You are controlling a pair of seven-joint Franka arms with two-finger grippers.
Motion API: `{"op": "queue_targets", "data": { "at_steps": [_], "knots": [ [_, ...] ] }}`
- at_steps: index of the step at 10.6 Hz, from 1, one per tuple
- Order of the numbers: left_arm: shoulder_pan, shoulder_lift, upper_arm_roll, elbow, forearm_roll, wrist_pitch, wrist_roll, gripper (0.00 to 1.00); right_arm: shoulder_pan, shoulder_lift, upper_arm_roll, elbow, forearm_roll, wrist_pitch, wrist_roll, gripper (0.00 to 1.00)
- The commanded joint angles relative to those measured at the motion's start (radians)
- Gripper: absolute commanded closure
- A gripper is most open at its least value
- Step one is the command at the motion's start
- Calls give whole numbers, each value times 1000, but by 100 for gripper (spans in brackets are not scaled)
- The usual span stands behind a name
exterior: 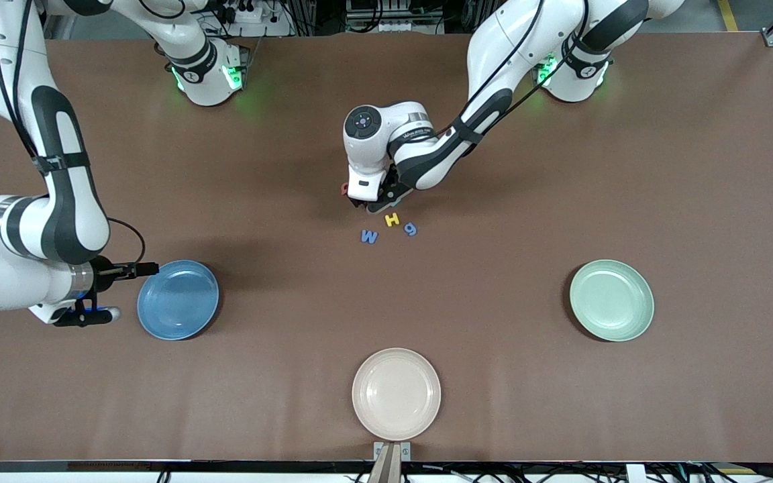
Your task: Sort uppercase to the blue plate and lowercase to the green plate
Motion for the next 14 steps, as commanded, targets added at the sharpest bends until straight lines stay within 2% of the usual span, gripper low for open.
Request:
{"op": "queue_targets", "data": {
  "at_steps": [1,9,10,11,13,14],
  "knots": [
    [-6,2,14,0,36,7,-27,31,-11,12,4,14,20,-3,-25,0],
    [-9,12,14,1,36,23,-27,34,-11,13,4,16,20,-1,-25,0],
    [-9,17,14,3,36,26,-27,41,-11,13,4,14,20,-1,-25,0],
    [-11,20,14,1,39,29,-27,57,-11,13,4,14,20,-1,-25,0],
    [-14,22,14,3,51,29,-38,98,-11,13,4,14,20,-1,-25,0],
    [-17,20,14,5,51,29,-49,100,-11,13,4,14,20,-1,-25,0]
  ]
}}
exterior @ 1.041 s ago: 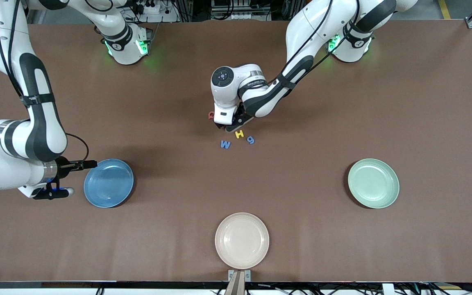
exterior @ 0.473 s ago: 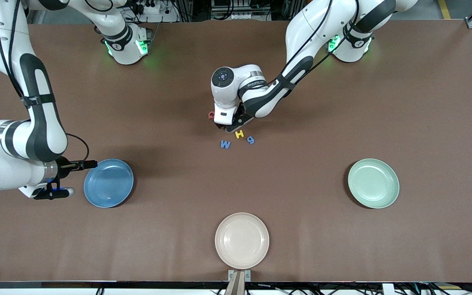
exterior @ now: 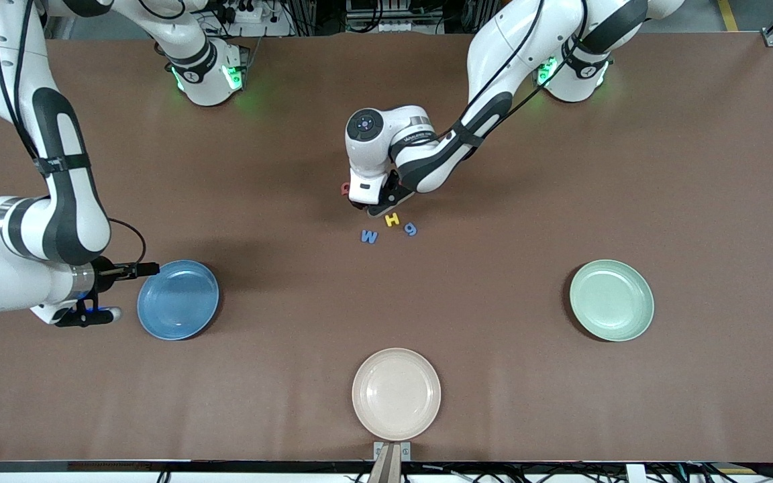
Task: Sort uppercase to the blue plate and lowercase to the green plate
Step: 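Carry the blue letter to the green plate while the right gripper moves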
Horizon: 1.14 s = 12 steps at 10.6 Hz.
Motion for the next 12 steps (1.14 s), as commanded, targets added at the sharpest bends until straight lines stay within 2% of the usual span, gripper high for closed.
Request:
{"op": "queue_targets", "data": {
  "at_steps": [1,4,7,9,10,12],
  "knots": [
    [-13,7,6,0,33,0,-47,100,-11,9,4,16,20,-3,-19,0],
    [10,-64,6,5,36,-21,-25,100,-11,9,5,16,20,-3,-19,0],
    [126,-186,0,2,35,-100,189,100,1,13,5,17,27,7,-15,0],
    [265,-245,-22,2,-2,-181,502,100,40,41,4,16,93,45,-4,0],
    [356,-265,-23,-1,-60,-249,715,100,70,53,4,16,98,74,25,0],
    [511,-273,-22,0,-94,-334,1085,100,131,51,5,19,98,76,138,0]
  ]
}}
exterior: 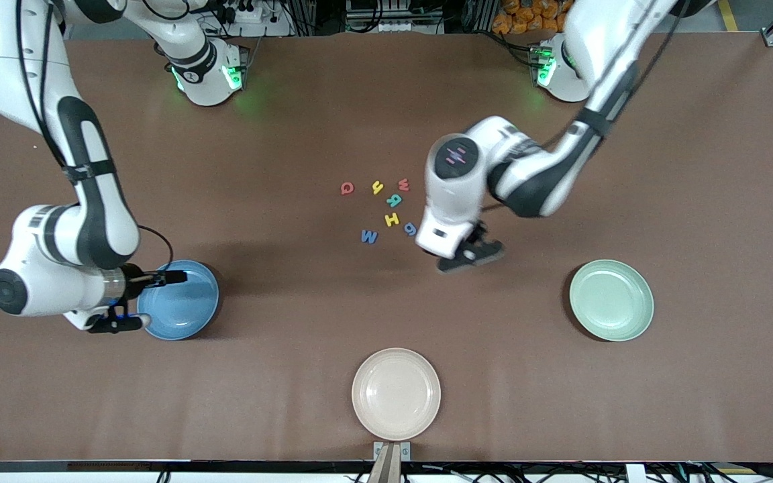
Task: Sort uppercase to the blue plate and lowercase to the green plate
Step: 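Carry the blue letter to the green plate while the right gripper moves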
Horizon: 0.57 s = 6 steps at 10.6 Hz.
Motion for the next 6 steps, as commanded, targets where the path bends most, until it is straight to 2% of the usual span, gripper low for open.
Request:
{"op": "queue_targets", "data": {
  "at_steps": [1,2,6],
  "knots": [
    [149,-16,-9,-33,-58,-39,390,100,58,6,-1,19,20,-3,108,0],
    [191,-4,2,-30,-60,-39,522,100,78,6,-3,20,36,-1,129,0],
    [220,50,163,-27,-60,-7,886,100,110,6,0,25,46,-3,165,0]
  ]
}}
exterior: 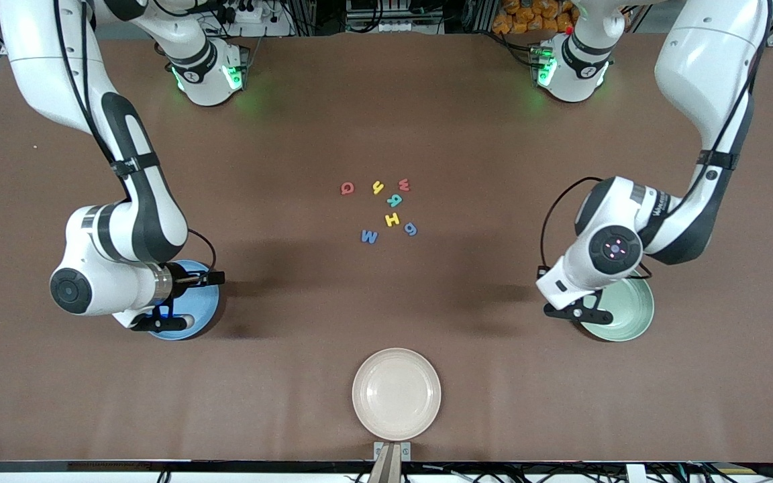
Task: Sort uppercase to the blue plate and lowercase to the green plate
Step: 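Carry the blue letter to the green plate while the right gripper moves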
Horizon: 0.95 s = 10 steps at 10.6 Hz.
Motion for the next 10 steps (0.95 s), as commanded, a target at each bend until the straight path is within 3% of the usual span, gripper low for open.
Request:
{"op": "queue_targets", "data": {
  "at_steps": [1,6,7,8,10],
  "knots": [
    [27,14,47,-3,-17,20,188,100,73,3,-1,16,22,6,91,0],
    [39,45,129,-7,-17,62,373,100,204,-23,-1,53,21,-6,234,0],
    [45,63,129,-7,-17,63,373,7,230,-47,1,54,21,-30,266,0],
    [50,66,129,-10,-20,83,373,0,268,-72,0,54,21,-32,292,0],
    [53,57,129,-10,-77,77,371,0,311,-76,0,51,21,-35,303,0]
  ]
}}
